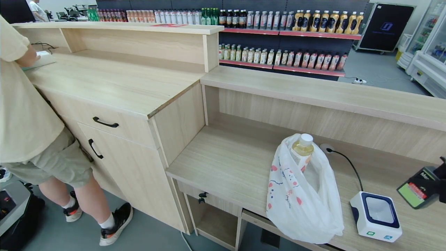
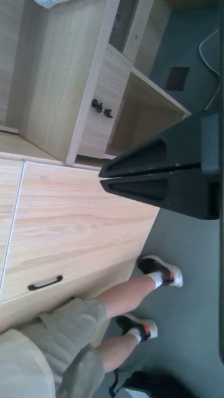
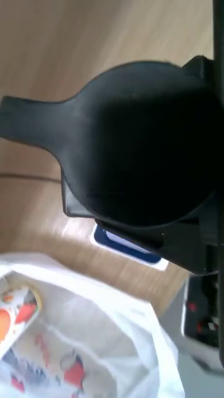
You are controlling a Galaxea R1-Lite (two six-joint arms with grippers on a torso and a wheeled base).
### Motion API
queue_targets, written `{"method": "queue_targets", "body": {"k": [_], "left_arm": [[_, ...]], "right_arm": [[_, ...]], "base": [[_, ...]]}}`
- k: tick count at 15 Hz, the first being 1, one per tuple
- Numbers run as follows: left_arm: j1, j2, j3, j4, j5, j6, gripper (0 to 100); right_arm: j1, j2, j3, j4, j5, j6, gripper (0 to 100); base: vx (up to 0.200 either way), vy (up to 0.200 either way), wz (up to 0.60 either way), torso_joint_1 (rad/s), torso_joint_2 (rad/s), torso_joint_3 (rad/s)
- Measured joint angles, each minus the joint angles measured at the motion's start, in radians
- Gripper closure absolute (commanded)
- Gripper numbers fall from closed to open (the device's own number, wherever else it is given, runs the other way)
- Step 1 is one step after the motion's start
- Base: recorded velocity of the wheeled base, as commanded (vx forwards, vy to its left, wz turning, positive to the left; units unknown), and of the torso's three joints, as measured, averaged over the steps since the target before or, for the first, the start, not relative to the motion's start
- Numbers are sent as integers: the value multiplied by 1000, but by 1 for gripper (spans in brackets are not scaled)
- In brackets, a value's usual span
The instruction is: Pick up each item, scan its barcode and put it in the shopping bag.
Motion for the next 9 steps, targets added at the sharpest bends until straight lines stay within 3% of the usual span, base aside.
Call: {"method": "queue_targets", "body": {"k": [3,8,9], "left_arm": [[0,0,0,0,0,0,100],[0,0,0,0,0,0,100],[-1,0,0,0,0,0,100]], "right_arm": [[-16,-200,24,0,-103,-56,100],[71,-387,119,-46,-147,-213,100],[96,-395,135,-59,-144,-214,100]], "base": [[0,0,0,0,0,0],[0,0,600,6,0,1],[0,0,0,0,0,0]]}}
